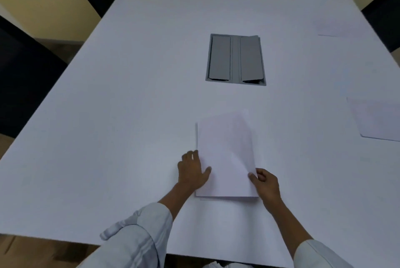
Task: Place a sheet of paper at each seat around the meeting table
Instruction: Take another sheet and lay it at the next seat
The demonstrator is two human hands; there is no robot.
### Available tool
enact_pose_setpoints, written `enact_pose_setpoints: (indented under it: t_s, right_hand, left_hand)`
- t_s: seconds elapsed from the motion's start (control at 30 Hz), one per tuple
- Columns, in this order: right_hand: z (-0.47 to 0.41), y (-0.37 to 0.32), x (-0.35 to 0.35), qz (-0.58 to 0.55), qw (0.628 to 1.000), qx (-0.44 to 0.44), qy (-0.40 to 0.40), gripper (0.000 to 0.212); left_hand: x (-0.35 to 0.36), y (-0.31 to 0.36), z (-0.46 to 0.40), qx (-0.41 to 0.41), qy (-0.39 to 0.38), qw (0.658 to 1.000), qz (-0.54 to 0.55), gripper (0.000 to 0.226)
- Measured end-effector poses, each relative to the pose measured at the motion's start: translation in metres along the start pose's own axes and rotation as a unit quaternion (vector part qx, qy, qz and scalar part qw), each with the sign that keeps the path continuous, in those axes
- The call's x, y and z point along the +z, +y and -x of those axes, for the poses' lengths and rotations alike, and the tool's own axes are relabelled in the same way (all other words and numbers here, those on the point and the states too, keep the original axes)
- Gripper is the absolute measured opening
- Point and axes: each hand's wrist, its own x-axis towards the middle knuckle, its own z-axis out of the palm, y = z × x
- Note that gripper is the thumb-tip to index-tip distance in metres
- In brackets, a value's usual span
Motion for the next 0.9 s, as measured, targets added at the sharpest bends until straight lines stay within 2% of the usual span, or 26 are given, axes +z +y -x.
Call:
enact_pose_setpoints:
  t_s: [0.1, 0.2, 0.23, 0.27, 0.37, 0.47, 0.53, 0.7, 0.8, 0.9]
  right_hand:
    - [0.021, -0.019, 0.011, -0.054, 0.998, -0.034, -0.012, 0.015]
    - [0.051, -0.037, 0.031, -0.076, 0.996, -0.052, -0.012, 0.022]
    - [0.061, -0.044, 0.040, -0.079, 0.995, -0.060, -0.017, 0.027]
    - [0.071, -0.050, 0.049, -0.078, 0.995, -0.066, -0.022, 0.031]
    - [0.100, -0.069, 0.080, -0.050, 0.993, -0.092, -0.046, 0.049]
    - [0.128, -0.089, 0.112, 0.003, 0.986, -0.140, -0.090, 0.085]
    - [0.146, -0.108, 0.135, 0.025, 0.976, -0.169, -0.136, 0.096]
    - [0.199, -0.152, 0.194, 0.090, 0.945, -0.245, -0.198, 0.089]
    - [0.233, -0.175, 0.232, 0.119, 0.929, -0.296, -0.189, 0.077]
    - [0.268, -0.188, 0.276, 0.089, 0.921, -0.342, -0.166, 0.055]
  left_hand:
    - [-0.035, -0.033, -0.018, -0.068, -0.018, 0.980, 0.186, 0.095]
    - [-0.069, -0.069, -0.023, -0.099, -0.109, 0.894, 0.424, 0.089]
    - [-0.078, -0.082, -0.021, -0.096, -0.121, 0.869, 0.469, 0.082]
    - [-0.088, -0.094, -0.018, -0.086, -0.120, 0.859, 0.490, 0.076]
    - [-0.118, -0.130, -0.003, -0.044, -0.086, 0.858, 0.505, 0.061]
    - [-0.150, -0.169, 0.015, -0.010, -0.037, 0.865, 0.501, 0.053]
    - [-0.172, -0.198, 0.029, 0.022, -0.012, 0.871, 0.490, 0.043]
    - [-0.227, -0.270, 0.078, 0.081, 0.061, 0.898, 0.428, 0.015]
    - [-0.255, -0.319, 0.116, 0.083, 0.104, 0.900, 0.415, 0.015]
    - [-0.280, -0.371, 0.157, 0.085, 0.136, 0.902, 0.401, 0.015]
